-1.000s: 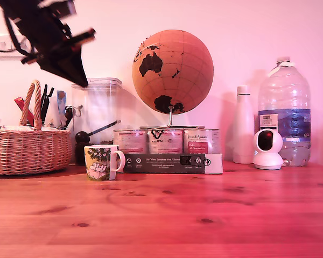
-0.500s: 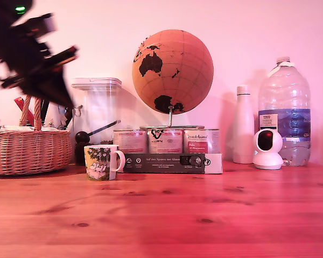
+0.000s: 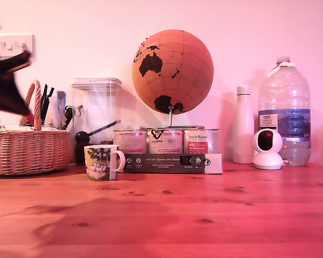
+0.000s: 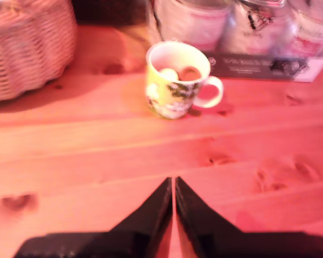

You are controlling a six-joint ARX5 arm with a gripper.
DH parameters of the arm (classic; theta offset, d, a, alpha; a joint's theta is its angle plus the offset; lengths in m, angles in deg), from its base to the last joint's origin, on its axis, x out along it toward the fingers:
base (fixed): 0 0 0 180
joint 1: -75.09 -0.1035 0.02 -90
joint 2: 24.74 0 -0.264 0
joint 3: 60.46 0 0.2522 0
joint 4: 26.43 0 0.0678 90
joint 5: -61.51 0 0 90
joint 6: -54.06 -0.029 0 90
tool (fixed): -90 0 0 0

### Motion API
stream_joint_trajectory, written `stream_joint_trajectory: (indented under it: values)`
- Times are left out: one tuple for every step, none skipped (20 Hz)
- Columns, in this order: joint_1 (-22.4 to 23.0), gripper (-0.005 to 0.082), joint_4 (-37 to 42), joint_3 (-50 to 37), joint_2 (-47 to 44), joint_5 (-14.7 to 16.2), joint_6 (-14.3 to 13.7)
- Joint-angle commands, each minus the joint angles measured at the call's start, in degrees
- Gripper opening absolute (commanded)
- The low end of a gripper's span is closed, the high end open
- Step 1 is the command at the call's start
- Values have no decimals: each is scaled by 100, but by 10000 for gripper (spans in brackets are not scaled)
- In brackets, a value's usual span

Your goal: Pick up the coffee capsules on the table and drop them inside the coffee cup

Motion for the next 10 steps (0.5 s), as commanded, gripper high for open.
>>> stream_joint_trajectory:
  values:
    - [-11,-24,184,-387,247,-166,50]
    - [-11,-24,264,-570,435,-234,120]
    - [-11,-24,317,-741,610,-369,136]
    - [-11,-24,354,-903,804,-455,136]
    - [-11,-24,393,-1071,1001,-511,149]
    - [-11,-24,393,-1209,1178,-516,146]
    - [-11,-24,404,-1351,1384,-514,146]
    - [-11,-24,400,-1480,1563,-514,146]
    - [-11,-24,365,-1602,1751,-509,146]
    - [-9,-24,341,-1738,1963,-505,146]
